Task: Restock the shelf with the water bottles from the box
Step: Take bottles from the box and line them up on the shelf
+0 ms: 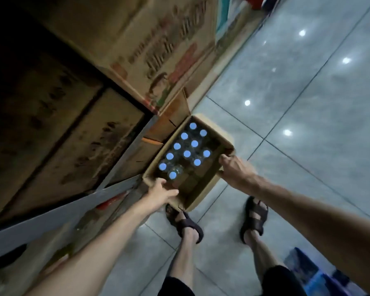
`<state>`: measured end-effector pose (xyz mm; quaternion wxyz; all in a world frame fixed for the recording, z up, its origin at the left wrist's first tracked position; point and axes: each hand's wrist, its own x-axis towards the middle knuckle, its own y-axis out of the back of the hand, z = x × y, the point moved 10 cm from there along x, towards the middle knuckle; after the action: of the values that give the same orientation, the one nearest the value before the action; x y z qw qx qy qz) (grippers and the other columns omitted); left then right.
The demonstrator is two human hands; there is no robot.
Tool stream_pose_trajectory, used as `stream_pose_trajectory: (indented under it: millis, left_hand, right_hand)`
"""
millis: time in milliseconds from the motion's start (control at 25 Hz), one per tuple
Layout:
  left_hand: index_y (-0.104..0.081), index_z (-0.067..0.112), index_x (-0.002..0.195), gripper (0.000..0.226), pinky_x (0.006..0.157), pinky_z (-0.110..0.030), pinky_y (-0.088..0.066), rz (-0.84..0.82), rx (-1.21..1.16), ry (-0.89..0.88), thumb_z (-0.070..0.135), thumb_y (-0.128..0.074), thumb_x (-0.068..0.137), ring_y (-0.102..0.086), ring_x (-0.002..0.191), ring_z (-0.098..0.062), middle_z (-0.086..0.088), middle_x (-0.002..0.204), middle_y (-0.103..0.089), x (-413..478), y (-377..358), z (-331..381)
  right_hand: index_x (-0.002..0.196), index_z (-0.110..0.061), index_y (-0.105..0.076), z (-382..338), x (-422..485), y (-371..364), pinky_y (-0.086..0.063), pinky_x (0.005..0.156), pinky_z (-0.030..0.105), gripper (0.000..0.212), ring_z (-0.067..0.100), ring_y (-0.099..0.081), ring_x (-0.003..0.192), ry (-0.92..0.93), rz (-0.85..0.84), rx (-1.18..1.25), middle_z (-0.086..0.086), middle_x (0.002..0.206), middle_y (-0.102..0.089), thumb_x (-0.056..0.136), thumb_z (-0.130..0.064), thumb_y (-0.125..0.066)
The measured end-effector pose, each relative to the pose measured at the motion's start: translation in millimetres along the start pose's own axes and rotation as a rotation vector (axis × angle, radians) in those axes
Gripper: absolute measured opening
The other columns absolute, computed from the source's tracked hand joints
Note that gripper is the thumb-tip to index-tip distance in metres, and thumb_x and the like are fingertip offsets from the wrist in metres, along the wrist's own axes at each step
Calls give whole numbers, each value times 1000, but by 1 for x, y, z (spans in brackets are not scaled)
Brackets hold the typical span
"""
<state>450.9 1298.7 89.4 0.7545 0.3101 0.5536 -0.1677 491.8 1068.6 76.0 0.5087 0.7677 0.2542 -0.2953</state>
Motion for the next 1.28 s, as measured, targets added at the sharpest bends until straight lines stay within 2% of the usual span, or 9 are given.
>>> stream_pose_trajectory:
  millis: [80, 200, 280, 520, 760, 840, 1000, 1160, 1280]
  left_hand:
    - [-33, 7, 141, 59, 93, -38, -45, 18, -98, 134, 24, -61, 92, -49, 125, -35, -18, 139, -46, 64, -27, -37]
    - [-50, 2, 131, 45, 102, -45, -41, 69, -148, 228, 26, -56, 93, -50, 124, -36, -17, 134, -55, 137, -48, -85]
    - [-53, 6, 124, 36, 94, -38, -40, 129, -251, 261, 25, -54, 93, -51, 111, -25, -3, 122, -55, 174, -55, -110]
    - [-53, 12, 114, 30, 83, -42, -51, 226, -434, 337, 27, -56, 88, -59, 101, -32, -14, 112, -61, 233, -49, -140]
    - [-56, 10, 118, 36, 58, -29, -49, 180, -415, 321, 29, -59, 86, -59, 82, -24, -10, 96, -61, 236, -36, -155]
    - [-56, 9, 119, 42, 66, -32, -50, 209, -391, 293, 31, -60, 84, -58, 82, -24, -9, 96, -61, 229, -29, -154]
    - [-36, 14, 144, 68, 103, -38, -41, 290, -171, 18, 23, -68, 85, -51, 122, -30, -8, 137, -51, 185, -13, -91]
    - [-35, 15, 145, 86, 100, -25, -37, 247, 68, -465, 16, -82, 73, -50, 127, -21, -4, 140, -52, 106, -11, 24]
    - [-41, 10, 141, 87, 96, -17, -38, 264, 202, -648, 20, -86, 68, -53, 123, -17, -5, 135, -56, 21, 4, 96]
  right_hand:
    - [115, -11, -53, 17, 51, -53, -48, 65, 34, 25, 33, -65, 93, 33, 21, 2, 11, 105, -62, 94, -26, -50]
    - [123, -12, -50, 21, 113, -108, -53, 67, 36, 33, 31, -64, 93, 131, 76, -92, 10, 109, -58, 94, -27, -50]
    - [125, -13, -48, 8, 153, -133, -49, 64, 35, 37, 29, -62, 97, 206, 151, -153, 9, 113, -56, 93, -30, -53]
    - [131, -11, -45, -53, 232, -167, -41, 71, 37, 34, 30, -57, 109, 317, 208, -364, 14, 124, -53, 100, -22, -44]
    - [120, -4, -48, -72, 229, -162, -33, 61, 34, 25, 31, -54, 77, 353, 226, -335, 16, 101, -53, 100, -5, -33]
    - [114, -4, -49, -73, 212, -146, -32, 59, 37, 19, 32, -51, 73, 360, 234, -250, 16, 99, -53, 101, -12, -38]
    - [103, -8, -51, -67, 156, -85, -43, 61, 37, 22, 31, -55, 74, 434, 255, 44, 11, 95, -54, 95, -28, -53]
    - [101, -13, -60, -54, 79, 22, -36, 58, 23, 25, 18, -52, 70, 433, 346, 324, 0, 81, -57, 93, -37, -60]
    - [84, -8, -62, -42, 22, 107, -38, 56, 31, 34, 17, -47, 60, 356, 327, 429, 4, 65, -55, 93, -41, -59]
